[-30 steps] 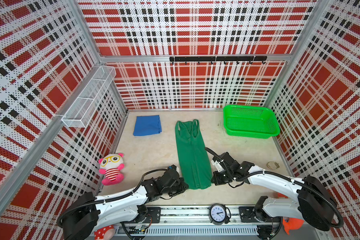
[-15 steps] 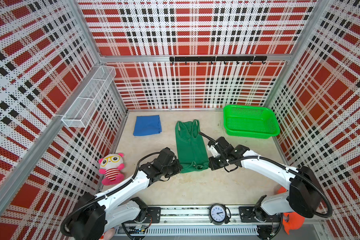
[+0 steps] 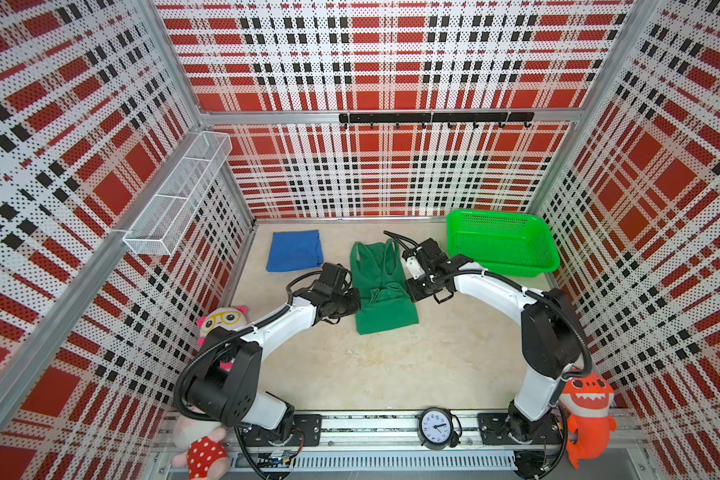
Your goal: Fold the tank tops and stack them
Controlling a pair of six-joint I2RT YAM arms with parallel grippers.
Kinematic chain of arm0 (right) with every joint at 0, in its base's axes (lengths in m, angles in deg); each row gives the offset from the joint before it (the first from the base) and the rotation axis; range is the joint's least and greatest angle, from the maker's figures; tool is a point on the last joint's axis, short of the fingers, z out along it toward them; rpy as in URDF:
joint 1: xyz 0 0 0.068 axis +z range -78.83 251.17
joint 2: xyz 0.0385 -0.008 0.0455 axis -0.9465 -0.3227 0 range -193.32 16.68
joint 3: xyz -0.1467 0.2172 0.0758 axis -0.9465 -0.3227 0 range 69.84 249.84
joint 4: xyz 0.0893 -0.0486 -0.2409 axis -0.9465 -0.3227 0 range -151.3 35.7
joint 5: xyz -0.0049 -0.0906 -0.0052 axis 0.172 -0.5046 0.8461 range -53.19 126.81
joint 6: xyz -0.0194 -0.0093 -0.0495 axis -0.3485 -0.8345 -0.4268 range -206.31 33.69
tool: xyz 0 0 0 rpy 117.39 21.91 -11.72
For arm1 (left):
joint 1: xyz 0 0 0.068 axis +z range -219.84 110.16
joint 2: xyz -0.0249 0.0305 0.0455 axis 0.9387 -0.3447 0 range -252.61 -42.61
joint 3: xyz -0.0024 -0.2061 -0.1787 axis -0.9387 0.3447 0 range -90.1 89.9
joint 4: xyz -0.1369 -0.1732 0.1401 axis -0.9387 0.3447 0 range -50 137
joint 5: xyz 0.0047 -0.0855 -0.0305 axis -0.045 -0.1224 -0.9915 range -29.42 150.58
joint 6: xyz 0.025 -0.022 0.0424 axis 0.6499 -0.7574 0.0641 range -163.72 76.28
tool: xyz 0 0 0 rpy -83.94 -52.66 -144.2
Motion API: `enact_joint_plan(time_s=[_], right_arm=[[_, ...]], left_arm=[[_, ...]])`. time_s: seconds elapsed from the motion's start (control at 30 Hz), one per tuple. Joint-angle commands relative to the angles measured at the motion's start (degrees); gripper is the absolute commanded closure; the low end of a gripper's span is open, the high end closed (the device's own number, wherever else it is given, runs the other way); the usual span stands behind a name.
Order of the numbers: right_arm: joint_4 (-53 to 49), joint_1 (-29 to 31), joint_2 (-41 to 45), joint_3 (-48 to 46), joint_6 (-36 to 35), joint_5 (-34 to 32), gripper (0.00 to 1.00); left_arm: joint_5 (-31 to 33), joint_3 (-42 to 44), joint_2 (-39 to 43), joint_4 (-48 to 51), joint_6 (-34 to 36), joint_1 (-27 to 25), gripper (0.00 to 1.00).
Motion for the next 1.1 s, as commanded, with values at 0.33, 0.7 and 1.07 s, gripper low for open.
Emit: enact_joint_plan(time_s=[0.33, 0.7, 1.07], right_arm=[[3.18, -5.59, -13.77, 15.96, -3.17, 1.73, 0.64], [6.92, -5.61, -1.93, 4.25, -0.14, -0.17, 0.56], [15.54, -1.75, -3.48, -7.51, 6.06, 2.47, 0.7]], left_arm=[[-5.4, -14.65, -17.61, -10.46, 8.06, 8.38, 0.55], [-1.84, -8.19, -7.39, -10.91, 5.41, 6.9, 0.51], [-0.7, 6.57, -8.33, -26.56, -7.16, -2.25, 0.63]])
